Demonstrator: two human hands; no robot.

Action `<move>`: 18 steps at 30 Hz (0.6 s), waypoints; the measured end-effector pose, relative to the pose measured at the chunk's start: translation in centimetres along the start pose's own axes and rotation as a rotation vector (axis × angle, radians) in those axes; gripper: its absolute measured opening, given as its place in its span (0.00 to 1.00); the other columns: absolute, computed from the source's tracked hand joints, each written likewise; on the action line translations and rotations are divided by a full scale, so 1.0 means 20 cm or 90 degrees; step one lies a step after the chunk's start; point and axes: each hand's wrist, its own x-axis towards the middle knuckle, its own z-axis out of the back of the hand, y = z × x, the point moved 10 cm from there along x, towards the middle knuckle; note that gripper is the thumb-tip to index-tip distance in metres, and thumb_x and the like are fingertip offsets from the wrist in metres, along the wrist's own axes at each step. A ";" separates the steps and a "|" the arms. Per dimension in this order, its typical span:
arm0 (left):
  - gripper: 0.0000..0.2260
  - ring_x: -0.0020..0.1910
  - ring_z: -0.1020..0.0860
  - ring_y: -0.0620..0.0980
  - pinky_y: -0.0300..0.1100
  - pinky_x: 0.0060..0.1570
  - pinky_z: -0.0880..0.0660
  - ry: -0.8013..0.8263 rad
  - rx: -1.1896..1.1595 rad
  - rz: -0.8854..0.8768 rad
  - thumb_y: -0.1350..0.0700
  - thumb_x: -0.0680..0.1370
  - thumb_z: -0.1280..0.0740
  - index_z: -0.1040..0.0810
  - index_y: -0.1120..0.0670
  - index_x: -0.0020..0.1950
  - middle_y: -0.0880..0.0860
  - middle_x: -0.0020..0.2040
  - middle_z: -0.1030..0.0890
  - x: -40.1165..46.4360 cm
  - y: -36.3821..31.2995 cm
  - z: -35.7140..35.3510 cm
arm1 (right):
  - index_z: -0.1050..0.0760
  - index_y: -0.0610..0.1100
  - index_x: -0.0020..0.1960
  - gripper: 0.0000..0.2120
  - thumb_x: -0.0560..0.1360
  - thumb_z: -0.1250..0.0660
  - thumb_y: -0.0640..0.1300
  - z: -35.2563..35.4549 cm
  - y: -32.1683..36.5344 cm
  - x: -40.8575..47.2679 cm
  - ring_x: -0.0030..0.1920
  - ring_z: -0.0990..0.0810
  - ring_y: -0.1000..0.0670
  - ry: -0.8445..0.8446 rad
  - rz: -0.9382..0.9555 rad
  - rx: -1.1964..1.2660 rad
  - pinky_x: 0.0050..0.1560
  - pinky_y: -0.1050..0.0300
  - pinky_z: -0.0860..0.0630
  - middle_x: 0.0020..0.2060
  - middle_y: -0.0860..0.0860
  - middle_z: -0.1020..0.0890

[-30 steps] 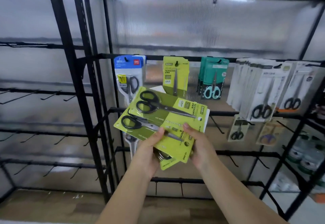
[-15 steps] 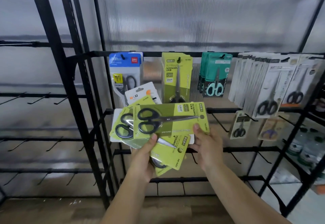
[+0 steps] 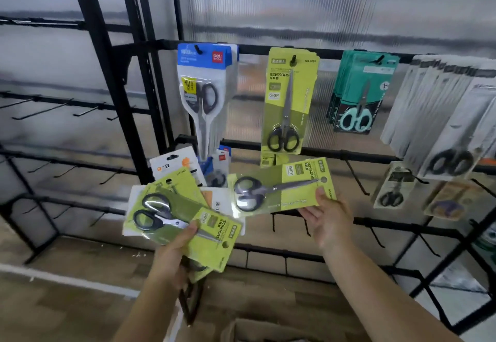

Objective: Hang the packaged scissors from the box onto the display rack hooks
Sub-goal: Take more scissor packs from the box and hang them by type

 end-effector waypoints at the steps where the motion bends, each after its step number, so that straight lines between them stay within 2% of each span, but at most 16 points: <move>1: 0.18 0.45 0.18 0.59 0.55 0.43 0.20 -0.034 0.015 -0.018 0.55 0.69 0.28 0.22 0.56 0.58 0.57 0.47 0.16 -0.01 -0.01 0.06 | 0.27 0.46 0.47 0.05 0.77 0.37 0.37 0.00 0.00 0.02 0.41 0.18 0.46 -0.001 0.002 -0.014 0.39 0.52 0.23 0.42 0.45 0.18; 4: 0.14 0.40 0.20 0.58 0.51 0.33 0.21 -0.088 0.024 -0.047 0.59 0.72 0.29 0.23 0.57 0.56 0.58 0.46 0.18 -0.04 -0.03 0.19 | 0.27 0.45 0.47 0.05 0.77 0.37 0.36 0.01 -0.02 0.06 0.40 0.19 0.48 -0.002 0.010 -0.036 0.40 0.53 0.22 0.42 0.47 0.19; 6: 0.12 0.38 0.20 0.57 0.48 0.30 0.21 -0.117 0.019 -0.059 0.59 0.70 0.29 0.23 0.56 0.53 0.57 0.43 0.17 -0.07 -0.03 0.24 | 0.28 0.43 0.51 0.05 0.77 0.37 0.36 0.00 -0.03 0.08 0.40 0.19 0.48 0.004 0.021 -0.058 0.36 0.57 0.20 0.43 0.46 0.20; 8: 0.11 0.34 0.19 0.55 0.48 0.33 0.22 -0.129 0.020 -0.072 0.58 0.68 0.28 0.22 0.55 0.49 0.54 0.38 0.16 -0.08 -0.05 0.27 | 0.28 0.41 0.51 0.05 0.77 0.37 0.35 -0.01 -0.04 0.10 0.39 0.20 0.47 0.019 0.037 -0.092 0.31 0.61 0.21 0.41 0.45 0.20; 10: 0.11 0.32 0.17 0.52 0.46 0.35 0.22 -0.112 0.028 -0.078 0.56 0.68 0.28 0.21 0.55 0.48 0.52 0.37 0.15 -0.09 -0.05 0.23 | 0.26 0.40 0.46 0.03 0.76 0.36 0.34 -0.02 -0.07 0.12 0.37 0.21 0.47 0.045 0.044 -0.123 0.29 0.63 0.22 0.39 0.44 0.20; 13: 0.11 0.32 0.17 0.50 0.43 0.29 0.21 -0.086 0.025 -0.073 0.55 0.66 0.29 0.21 0.54 0.48 0.51 0.37 0.15 -0.08 -0.04 0.16 | 0.24 0.41 0.41 0.05 0.74 0.34 0.34 0.03 -0.10 0.16 0.35 0.22 0.49 0.064 0.046 -0.187 0.28 0.63 0.23 0.35 0.46 0.20; 15: 0.14 0.33 0.16 0.51 0.44 0.30 0.21 -0.061 0.043 -0.062 0.54 0.64 0.28 0.21 0.53 0.49 0.52 0.39 0.15 -0.08 -0.01 0.10 | 0.23 0.37 0.44 0.01 0.74 0.33 0.34 0.11 -0.12 0.19 0.35 0.22 0.50 0.054 0.033 -0.209 0.28 0.64 0.24 0.35 0.46 0.20; 18: 0.18 0.36 0.16 0.54 0.47 0.33 0.21 -0.026 0.067 -0.046 0.54 0.62 0.24 0.20 0.53 0.50 0.54 0.41 0.15 -0.08 0.05 0.01 | 0.22 0.42 0.43 0.04 0.74 0.33 0.35 0.23 -0.10 0.24 0.35 0.19 0.52 0.012 0.019 -0.216 0.28 0.65 0.23 0.37 0.47 0.18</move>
